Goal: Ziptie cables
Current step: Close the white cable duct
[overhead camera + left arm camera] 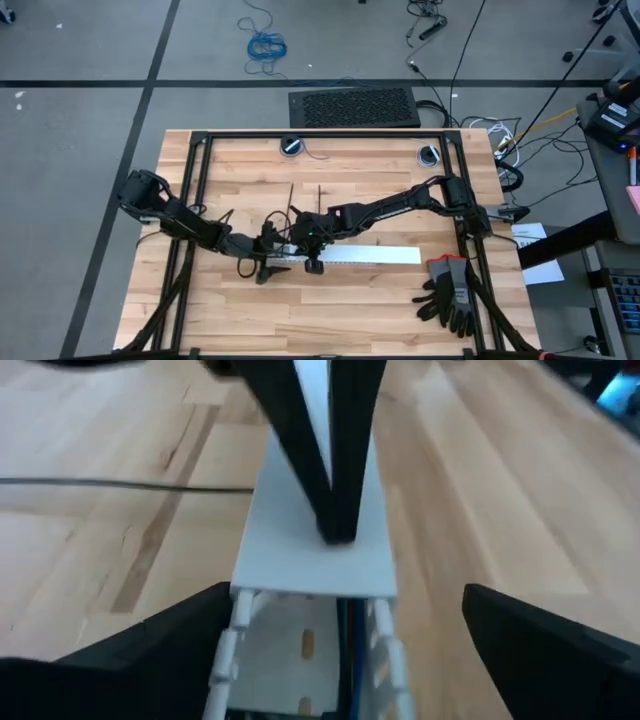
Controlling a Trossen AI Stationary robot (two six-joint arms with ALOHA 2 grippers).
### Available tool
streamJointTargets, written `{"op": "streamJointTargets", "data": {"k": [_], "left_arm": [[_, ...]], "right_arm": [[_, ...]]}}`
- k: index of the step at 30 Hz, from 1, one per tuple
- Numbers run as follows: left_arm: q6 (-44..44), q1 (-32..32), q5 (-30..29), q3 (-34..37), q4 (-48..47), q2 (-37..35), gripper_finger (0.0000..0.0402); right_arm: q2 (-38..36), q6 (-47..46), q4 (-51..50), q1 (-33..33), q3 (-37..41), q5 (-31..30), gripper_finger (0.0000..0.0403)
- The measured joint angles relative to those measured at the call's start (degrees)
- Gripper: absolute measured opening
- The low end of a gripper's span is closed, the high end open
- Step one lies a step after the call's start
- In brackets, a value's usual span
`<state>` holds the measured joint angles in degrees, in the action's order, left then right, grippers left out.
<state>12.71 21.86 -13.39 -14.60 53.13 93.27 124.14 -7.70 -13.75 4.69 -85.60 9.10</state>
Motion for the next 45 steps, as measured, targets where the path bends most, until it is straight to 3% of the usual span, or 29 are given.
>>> {"op": "streamJointTargets", "data": {"k": [9, 17, 21, 34, 45], "left_arm": [[1.89, -0.08, -2.81, -0.52, -3.70, 1.91, 0.0382], [2.42, -0.08, -4.99, -0.58, -8.20, 1.93, 0.0297], [3.17, -0.08, -4.98, -0.56, -9.47, 1.91, 0.0273], [3.65, -0.06, -5.14, -1.24, -10.89, 1.95, 0.0238], [4.52, -0.06, -5.35, -1.41, -11.09, 2.00, 0.0236]], "right_arm": [[0.00, -0.16, -0.09, -0.04, -0.02, -0.15, 0.0000], [0.00, -0.16, -0.04, -0.07, -0.02, -0.20, 0.0000], [0.00, -0.12, -0.03, -0.17, -0.04, -0.28, 0.0000], [1.88, -0.43, 4.65, -0.56, -0.02, -0.10, 0.0000], [2.16, 0.58, 11.15, -0.27, 0.24, -1.15, 0.0000]]}}
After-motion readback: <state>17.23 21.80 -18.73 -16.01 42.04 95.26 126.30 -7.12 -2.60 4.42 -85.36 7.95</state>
